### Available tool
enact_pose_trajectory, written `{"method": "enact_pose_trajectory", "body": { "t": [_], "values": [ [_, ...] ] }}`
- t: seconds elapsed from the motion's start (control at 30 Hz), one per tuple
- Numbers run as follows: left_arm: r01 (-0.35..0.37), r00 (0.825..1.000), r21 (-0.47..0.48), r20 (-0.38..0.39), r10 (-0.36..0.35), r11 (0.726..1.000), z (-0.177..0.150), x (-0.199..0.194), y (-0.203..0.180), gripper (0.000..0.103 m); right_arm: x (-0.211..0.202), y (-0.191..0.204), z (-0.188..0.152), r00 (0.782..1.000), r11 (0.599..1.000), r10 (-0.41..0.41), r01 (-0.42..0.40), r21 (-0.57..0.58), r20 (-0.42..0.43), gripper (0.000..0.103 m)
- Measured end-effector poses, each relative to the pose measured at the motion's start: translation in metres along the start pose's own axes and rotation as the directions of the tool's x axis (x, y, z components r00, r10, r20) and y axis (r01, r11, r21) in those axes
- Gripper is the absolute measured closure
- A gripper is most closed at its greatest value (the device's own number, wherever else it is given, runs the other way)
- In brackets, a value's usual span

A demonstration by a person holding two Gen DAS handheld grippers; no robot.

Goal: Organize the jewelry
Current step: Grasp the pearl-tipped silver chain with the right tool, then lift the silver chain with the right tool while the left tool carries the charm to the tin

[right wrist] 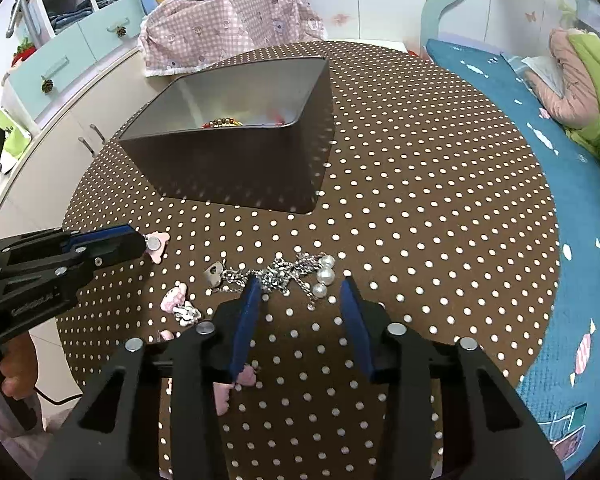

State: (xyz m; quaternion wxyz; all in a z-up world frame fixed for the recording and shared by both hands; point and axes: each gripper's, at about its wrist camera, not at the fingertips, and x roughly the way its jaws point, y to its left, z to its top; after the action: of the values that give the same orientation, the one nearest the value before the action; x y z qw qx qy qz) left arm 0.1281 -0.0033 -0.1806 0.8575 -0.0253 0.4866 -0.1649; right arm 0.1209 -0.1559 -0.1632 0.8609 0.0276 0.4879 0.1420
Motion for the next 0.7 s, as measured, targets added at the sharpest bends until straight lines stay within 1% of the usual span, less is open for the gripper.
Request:
{"method": "enact_pose_trajectory", "body": {
  "t": [0.13,0.23,0.3,0.33,0.4,0.5,0.7],
  "values": [
    [-0.002,1.0,0.002,0.002,0.002,1.0,0.001,-0.001,0.001,0.088,0.0,-0.003,0.003,1.0,1.0,0.004,-0.004,0.015,-0.003,0.071],
    [0.001,1.0,0.002,0.006,-0.001,1.0,0.001,-0.002,0.001,0.088,-0.003,-0.012,0.004,1.0,0.999,-0.014,0.014,0.033,0.009,0.073],
    [0.001,1.0,0.002,0.004,-0.001,1.0,0.002,-0.001,0.002,0.088,-0.001,-0.016,0.004,0.999,0.998,-0.035,0.035,0.045,-0.002,0.078],
    [0.001,1.0,0.0,0.003,-0.001,1.0,0.002,0.0,0.003,0.088,0.0,-0.016,0.004,0.999,0.999,-0.046,0.046,0.029,0.0,0.082],
    [0.003,1.0,-0.002,0.0,-0.003,1.0,0.003,0.001,0.004,0.088,0.0,-0.012,0.002,0.998,0.998,-0.068,0.068,-0.002,0.004,0.085],
    [0.005,1.0,-0.003,0.001,-0.005,1.0,0.004,0.001,0.004,0.088,0.002,-0.006,0.0,0.993,0.993,-0.114,0.114,-0.043,0.012,0.094],
    [0.01,1.0,-0.004,0.011,-0.01,1.0,0.008,-0.001,0.006,0.088,0.001,-0.019,0.005,0.998,0.998,-0.068,0.068,0.013,0.009,0.095]
  ]
}}
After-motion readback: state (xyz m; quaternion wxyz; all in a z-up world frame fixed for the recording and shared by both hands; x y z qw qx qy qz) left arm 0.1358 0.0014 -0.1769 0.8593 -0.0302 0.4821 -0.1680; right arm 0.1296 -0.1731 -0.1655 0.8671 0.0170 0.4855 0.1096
